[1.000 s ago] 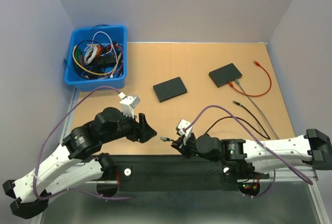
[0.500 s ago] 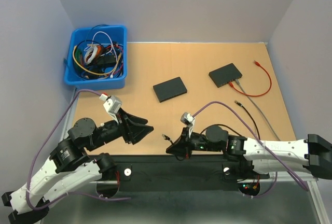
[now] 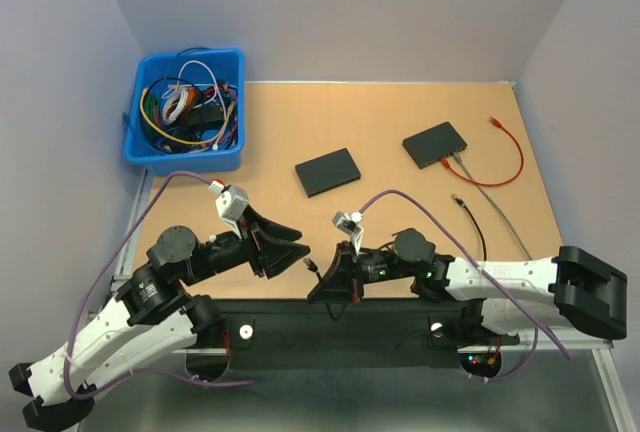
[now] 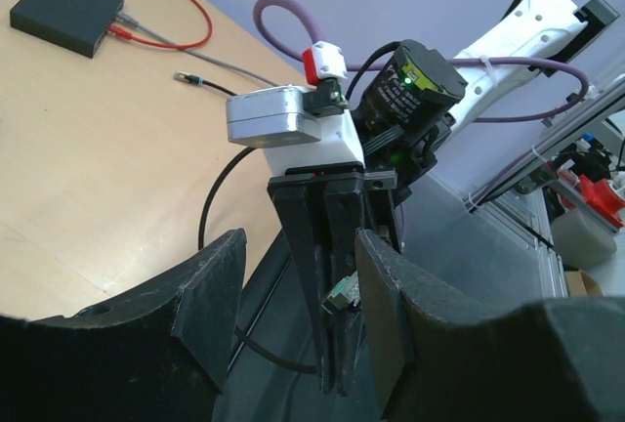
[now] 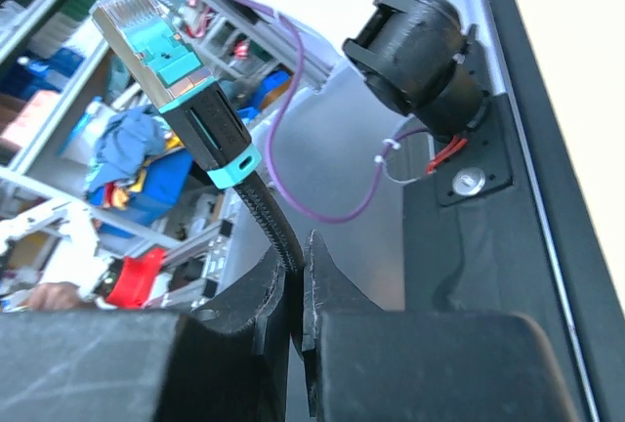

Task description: Insert the plug into the switch port

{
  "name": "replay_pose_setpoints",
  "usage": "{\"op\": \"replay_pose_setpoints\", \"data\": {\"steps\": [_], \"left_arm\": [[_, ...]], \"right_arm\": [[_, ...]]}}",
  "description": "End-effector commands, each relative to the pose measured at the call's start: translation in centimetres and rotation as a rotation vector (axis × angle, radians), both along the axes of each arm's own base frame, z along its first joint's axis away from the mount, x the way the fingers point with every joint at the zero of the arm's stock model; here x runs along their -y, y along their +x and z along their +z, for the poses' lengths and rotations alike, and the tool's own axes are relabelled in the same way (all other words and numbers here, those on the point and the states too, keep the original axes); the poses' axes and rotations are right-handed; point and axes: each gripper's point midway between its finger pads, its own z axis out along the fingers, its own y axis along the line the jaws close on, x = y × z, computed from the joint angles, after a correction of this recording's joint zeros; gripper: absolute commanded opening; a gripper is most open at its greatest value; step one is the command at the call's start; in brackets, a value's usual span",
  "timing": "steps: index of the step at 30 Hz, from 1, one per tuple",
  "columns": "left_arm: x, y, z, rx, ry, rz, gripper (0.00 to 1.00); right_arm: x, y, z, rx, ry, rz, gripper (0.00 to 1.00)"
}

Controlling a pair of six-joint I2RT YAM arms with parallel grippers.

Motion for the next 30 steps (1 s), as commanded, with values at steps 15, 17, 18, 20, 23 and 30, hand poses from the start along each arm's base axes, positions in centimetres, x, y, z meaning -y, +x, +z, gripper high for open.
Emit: {"op": "replay_pose_setpoints", "data": {"steps": [15,17,18,20,23,30], "left_arm": [[1.1,-0.7,1.0,0.024,-0.036,-0.04,0.54],[1.0,-0.7,1.1,0.022,-0.04,-0.033,0.52],[0.9,-0.8,1.2,0.023,-0.041,-0.033,0.52],[0.9,-0.9,1.2,0.022,-0.041,-0.036,0.53],[0.8,-1.0,1.4,0.027,-0.044,-0.031,0.56],[0.7,-0.8,1.3,0.024,-0.044,-0.016,0.57]], "right_arm": [[-1.6,1.6,6.2,0.024,0.191,0.035,0.0],[-1.6,1.6,6.3,0.02,0.197,0.035,0.0],[-1.7,1.9,6.2,0.014,0.194,0.031,0.0],[-1.7,2.1,6.2,0.006,0.197,0.029,0.0],[-1.8,2.3,6.0,-0.007,0.195,0.027,0.01],[-1.7,2.6,5.7,-0.017,0.199,0.02,0.0]]}}
